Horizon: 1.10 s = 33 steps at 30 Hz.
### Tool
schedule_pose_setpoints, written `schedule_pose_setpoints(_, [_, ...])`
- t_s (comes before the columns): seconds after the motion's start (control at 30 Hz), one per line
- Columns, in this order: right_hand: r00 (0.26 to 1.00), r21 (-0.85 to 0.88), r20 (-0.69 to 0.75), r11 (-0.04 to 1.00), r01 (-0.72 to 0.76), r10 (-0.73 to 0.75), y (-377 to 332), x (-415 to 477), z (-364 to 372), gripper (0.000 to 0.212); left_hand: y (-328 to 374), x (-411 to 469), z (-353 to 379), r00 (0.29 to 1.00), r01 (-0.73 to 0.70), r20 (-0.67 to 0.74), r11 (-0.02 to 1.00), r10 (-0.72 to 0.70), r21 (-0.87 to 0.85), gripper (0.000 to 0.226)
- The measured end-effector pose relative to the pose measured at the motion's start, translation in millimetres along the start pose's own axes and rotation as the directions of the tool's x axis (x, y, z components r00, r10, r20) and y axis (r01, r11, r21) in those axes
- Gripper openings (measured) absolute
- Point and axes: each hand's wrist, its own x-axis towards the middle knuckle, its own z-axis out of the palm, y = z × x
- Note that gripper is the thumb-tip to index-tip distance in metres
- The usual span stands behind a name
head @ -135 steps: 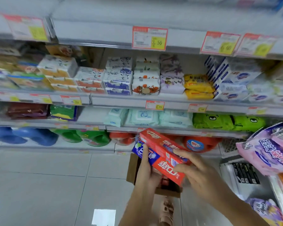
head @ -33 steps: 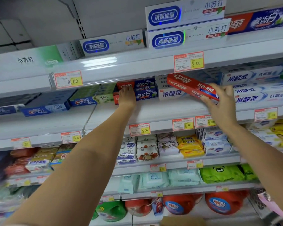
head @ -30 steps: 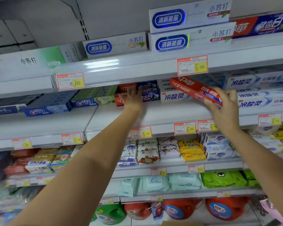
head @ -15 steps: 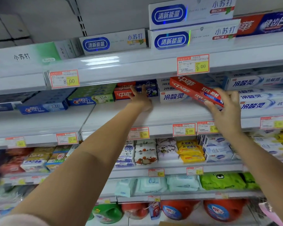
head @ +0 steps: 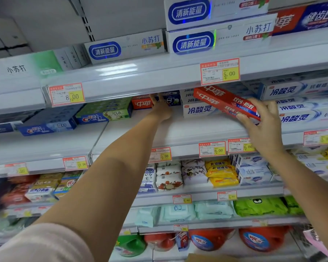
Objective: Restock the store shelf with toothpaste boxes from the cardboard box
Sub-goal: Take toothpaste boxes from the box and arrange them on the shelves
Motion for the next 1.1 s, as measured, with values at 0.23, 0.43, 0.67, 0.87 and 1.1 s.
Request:
schedule_pose_setpoints(0.23, [1.0,0.008,0.009,1.0,0.005,-0.005,3.4,0.8,-0.3,0.048,15.5,-1.1,10.9,0.991,0.127,0.04,0.992,-0.127,0.009,0.061])
schedule_pose_setpoints(0.43, [1.0,0.014,0.016,1.0,-0.009,0.009,5.4,3.4,-1.7,0.048,13.5,0.3,8.6,0.996,0.031,0.08,0.992,-0.041,0.12,0.063])
schedule_pose_setpoints(0.67, [0.996,0.047,0.073,0.998,-0.051,0.047,2.9,5.9,-6.9,0.049,25.1,-42.1,-6.2,0.992,-0.1,0.084,0.991,0.092,0.094,0.031])
schedule_pose_setpoints(0.87, [0.973,0.224,0.202,0.962,-0.159,0.114,-9.3,-2.5,-33.8,0.046,19.5,-104.8,-20.9,0.971,-0.234,0.003,0.953,0.239,-0.193,0.043])
schedule_pose_setpoints(1.1, [0.799,0.379,0.596,0.848,-0.372,0.084,-18.2,-11.7,-124.5,0.04,41.0,-205.3,-22.9,0.851,-0.455,-0.057,0.678,0.522,-0.577,0.062])
